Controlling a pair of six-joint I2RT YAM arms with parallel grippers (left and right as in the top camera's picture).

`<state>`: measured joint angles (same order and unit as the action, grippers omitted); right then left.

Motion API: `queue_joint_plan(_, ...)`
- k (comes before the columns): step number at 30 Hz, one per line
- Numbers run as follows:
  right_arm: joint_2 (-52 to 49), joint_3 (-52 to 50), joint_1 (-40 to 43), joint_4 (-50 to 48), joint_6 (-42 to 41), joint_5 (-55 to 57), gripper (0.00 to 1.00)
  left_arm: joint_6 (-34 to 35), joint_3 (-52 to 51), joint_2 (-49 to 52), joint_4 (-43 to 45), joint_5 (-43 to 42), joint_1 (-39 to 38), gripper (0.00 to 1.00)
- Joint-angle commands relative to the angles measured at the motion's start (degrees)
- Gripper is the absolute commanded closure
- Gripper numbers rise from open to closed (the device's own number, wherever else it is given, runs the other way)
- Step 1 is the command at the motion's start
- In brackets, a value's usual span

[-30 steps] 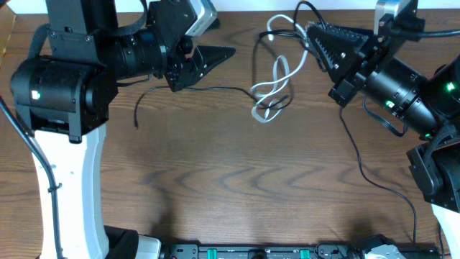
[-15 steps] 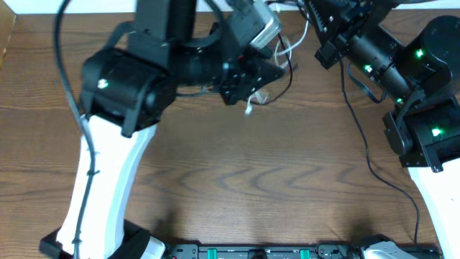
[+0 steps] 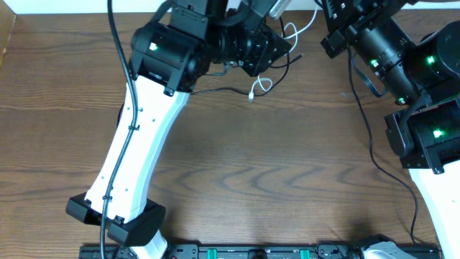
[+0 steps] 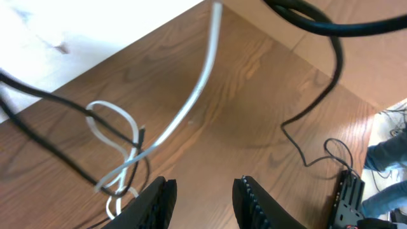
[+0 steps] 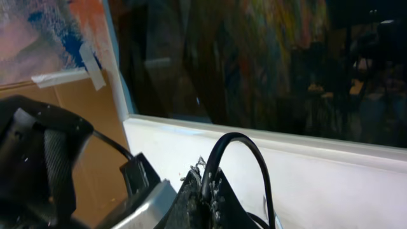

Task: Untangle cables

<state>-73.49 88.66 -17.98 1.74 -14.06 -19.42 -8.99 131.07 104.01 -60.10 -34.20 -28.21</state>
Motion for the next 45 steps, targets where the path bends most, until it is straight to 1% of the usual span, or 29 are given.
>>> queue_joint_plan(1,0.7,2.6,-0.4,-1.4,-2.2,1.3,0.99,0.5,-0.5,0.7,1.3,1.0,-2.3,0.65)
queue_joint_plan(3,0.7,4.0,-0.4,-0.2,-2.3,1.2,0.99,0.5,-1.6,0.8,3.0,4.1,-3.5,0.65)
queue_joint_plan(8,0.7,4.3,-0.5,-1.4,-5.2,0.5,0.99,0.5,-2.8,0.8,5.9,4.3,-3.8,0.65)
queue_joint_plan(12,0.7,5.0,-0.5,-1.5,-6.7,-0.9,0.99,0.5,-5.1,1.1,7.8,8.2,-3.8,0.65)
queue_joint_plan(18,0.7,5.1,-0.5,-0.5,-6.7,-2.4,0.99,0.1,-6.3,1.1,10.4,10.0,-3.8,0.65)
queue_joint_plan(20,0.7,5.1,-0.4,0.7,-6.7,-2.4,0.99,0.0,-6.3,1.0,10.8,12.1,-3.8,0.65)
queue_joint_plan(21,0.7,5.1,-0.4,1.3,-6.7,-2.8,0.99,-1.4,-6.3,1.0,10.9,12.4,-3.8,0.65)
queue_joint_plan(24,0.7,5.1,-0.5,2.4,-6.7,-4.2,0.99,-8.3,-6.3,1.0,10.3,12.4,-3.8,0.64)
queue_joint_plan(26,0.7,5.1,-0.5,2.6,-6.7,-5.1,0.99,-10.2,-6.3,1.0,10.1,12.1,-3.8,0.64)
queue_joint_plan(28,0.7,5.1,-0.5,2.4,-7.1,-6.7,0.99,-13.7,-6.3,1.0,9.8,9.6,-3.8,0.60)
queue_joint_plan(31,0.7,5.1,-0.5,2.4,-7.9,-8.5,0.99,-14.5,-6.3,1.0,10.5,7.2,-3.8,0.57)
queue_joint_plan(35,0.7,5.1,-0.5,2.5,-8.2,-9.6,0.99,-14.5,-6.3,1.0,10.6,6.8,-3.8,0.57)
queue_joint_plan(36,0.7,5.1,-0.5,2.3,-8.2,-10.1,0.99,-13.9,-6.3,1.0,10.6,6.8,-3.8,0.58)
queue_joint_plan(38,0.7,5.1,-0.8,2.0,-8.7,-10.6,0.99,-11.4,-6.3,1.0,11.2,6.8,-3.8,0.71)
queue_joint_plan(40,0.7,5.1,-1.0,1.8,-8.9,-11.2,0.99,-10.2,-6.3,1.0,11.6,6.8,-3.8,0.72)
queue_joint_plan(42,0.7,5.1,-1.2,1.7,-9.1,-11.2,0.99,-9.2,-6.3,1.1,12.2,6.8,-3.8,0.76)
queue_joint_plan(44,0.7,5.1,-1.2,1.6,-9.1,-11.2,0.99,-9.1,-6.3,1.2,12.4,6.8,-3.8,0.86)
queue_joint_plan(45,0.7,5.1,-1.2,1.7,-9.1,-11.2,0.99,-9.1,-6.3,1.2,12.4,6.8,-3.8,0.90)
